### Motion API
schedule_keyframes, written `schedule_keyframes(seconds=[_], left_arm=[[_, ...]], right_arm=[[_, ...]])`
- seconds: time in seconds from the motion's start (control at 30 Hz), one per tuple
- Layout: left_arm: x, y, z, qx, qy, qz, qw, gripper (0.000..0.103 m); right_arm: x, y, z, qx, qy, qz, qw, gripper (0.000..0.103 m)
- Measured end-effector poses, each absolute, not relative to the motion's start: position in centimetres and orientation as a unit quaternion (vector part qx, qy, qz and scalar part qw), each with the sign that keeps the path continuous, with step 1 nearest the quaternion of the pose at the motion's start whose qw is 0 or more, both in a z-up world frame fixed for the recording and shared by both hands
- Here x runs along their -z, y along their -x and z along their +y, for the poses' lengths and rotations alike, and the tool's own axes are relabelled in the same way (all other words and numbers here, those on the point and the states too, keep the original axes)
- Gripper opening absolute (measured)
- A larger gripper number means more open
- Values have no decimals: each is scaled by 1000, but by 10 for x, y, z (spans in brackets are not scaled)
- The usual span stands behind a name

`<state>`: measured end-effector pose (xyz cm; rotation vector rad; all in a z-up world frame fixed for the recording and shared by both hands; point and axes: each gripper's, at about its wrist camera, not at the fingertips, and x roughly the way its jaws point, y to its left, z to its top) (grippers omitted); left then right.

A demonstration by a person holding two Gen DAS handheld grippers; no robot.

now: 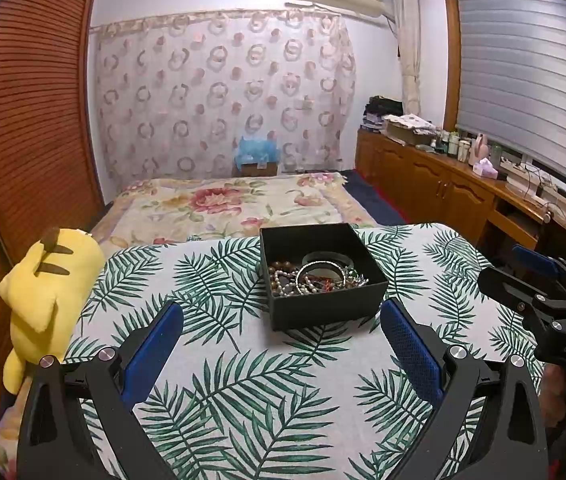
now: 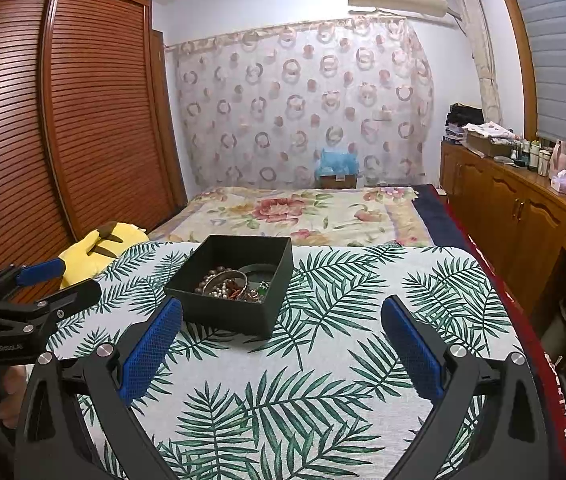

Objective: Organize jewelry

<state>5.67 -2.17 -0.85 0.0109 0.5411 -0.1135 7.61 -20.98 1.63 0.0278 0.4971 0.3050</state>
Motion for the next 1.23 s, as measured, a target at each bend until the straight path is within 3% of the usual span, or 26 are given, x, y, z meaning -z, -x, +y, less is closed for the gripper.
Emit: schedule_keyframes(seconds=[1.23], left_arm=[[-3, -55, -20, 54, -4, 262, 963, 95]], right_arm=[[-18, -74, -208, -151, -15, 243, 958, 100]])
